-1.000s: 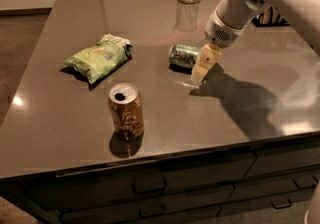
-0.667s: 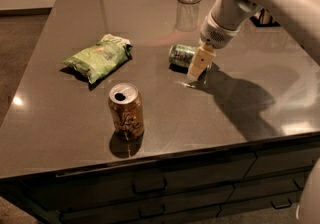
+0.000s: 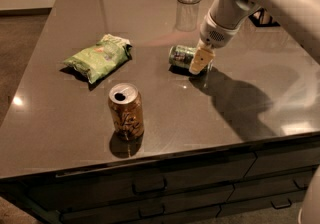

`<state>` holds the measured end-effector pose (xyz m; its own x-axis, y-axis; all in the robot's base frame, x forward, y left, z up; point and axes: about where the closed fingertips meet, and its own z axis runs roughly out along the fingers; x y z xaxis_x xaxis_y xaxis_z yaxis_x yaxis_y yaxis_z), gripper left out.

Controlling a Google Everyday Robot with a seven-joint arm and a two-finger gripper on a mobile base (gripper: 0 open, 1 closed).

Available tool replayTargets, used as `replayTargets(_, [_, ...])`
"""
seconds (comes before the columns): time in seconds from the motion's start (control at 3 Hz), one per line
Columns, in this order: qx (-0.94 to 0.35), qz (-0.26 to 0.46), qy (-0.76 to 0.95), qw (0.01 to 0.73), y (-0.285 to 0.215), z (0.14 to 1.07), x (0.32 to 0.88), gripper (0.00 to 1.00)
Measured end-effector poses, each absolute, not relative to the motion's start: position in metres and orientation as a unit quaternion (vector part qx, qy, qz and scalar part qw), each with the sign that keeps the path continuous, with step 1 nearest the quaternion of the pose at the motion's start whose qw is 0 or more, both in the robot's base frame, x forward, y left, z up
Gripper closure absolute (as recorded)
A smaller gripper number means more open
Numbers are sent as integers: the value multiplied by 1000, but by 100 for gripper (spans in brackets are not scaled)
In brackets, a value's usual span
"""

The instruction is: Move green can near orange can

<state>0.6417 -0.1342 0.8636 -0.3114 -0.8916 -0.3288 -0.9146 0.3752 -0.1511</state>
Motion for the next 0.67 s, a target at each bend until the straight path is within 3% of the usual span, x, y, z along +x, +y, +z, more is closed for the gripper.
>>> replayTargets(0.33, [-570, 32, 801, 180, -126, 876, 622, 87])
replayTargets(0.67, [-577, 52, 796, 175, -109, 886, 596, 100])
